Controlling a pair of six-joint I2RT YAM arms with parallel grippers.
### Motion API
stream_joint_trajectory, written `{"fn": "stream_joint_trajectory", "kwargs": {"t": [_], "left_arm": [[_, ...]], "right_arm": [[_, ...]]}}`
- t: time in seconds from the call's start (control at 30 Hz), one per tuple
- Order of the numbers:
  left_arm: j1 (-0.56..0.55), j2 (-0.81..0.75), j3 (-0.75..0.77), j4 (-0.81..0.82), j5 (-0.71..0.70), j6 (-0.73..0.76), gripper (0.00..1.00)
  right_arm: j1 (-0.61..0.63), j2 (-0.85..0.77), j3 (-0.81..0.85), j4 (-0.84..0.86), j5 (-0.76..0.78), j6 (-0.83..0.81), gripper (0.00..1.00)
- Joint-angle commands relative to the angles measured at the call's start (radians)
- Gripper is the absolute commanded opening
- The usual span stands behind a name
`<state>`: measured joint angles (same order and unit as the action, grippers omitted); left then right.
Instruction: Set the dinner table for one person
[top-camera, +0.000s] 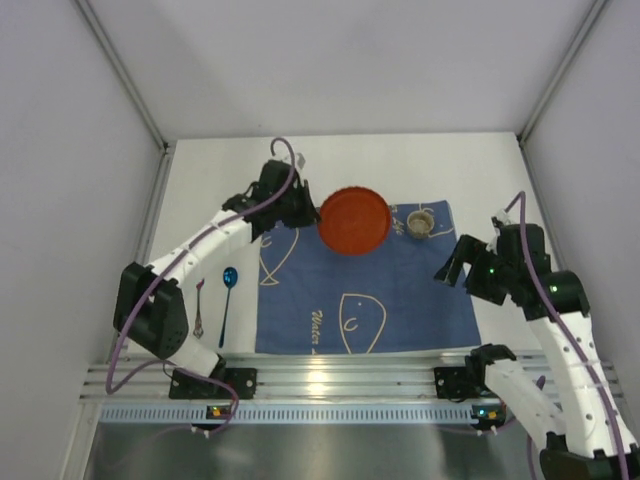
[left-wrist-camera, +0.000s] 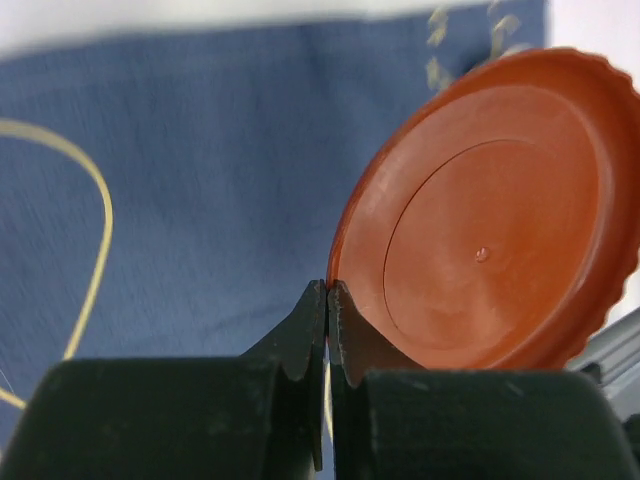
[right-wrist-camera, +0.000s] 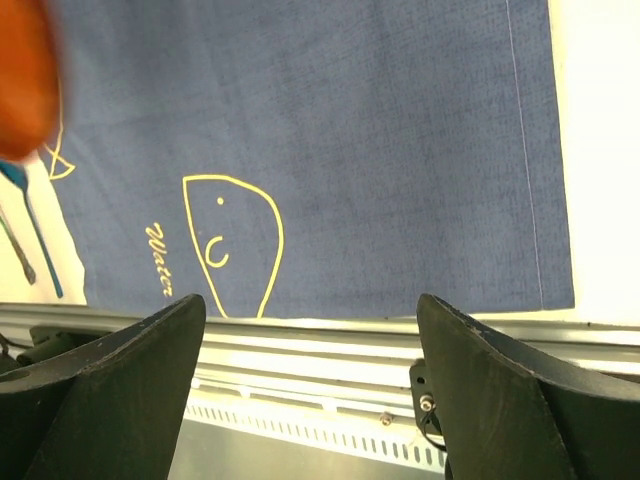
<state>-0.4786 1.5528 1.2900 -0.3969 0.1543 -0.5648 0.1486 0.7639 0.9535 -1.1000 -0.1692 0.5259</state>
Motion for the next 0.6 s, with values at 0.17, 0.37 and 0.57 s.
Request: {"fn": "stream_joint_trajectory", "kwargs": {"t": [0.17,0.37,0.57], "left_arm": [[-0.207,-0.071,-0.239,0.052,-0.177,-0.138,0.00],[-0.310,0.026,-0.233,0.064,-0.242,-0.191,0.00],[-0.318,0.032,-0.241,0.009,-0.323,-0.198,0.51]], "right_arm": [[0.003,-0.224,-0.076,-0.172,-0.036,0.039,0.89],[0.005,-0.296,-0.119,-0.219,-0.061,0.022,0.89],[0.003,-0.313,-0.099,-0.242,-0.064,0.013,0.89]]}}
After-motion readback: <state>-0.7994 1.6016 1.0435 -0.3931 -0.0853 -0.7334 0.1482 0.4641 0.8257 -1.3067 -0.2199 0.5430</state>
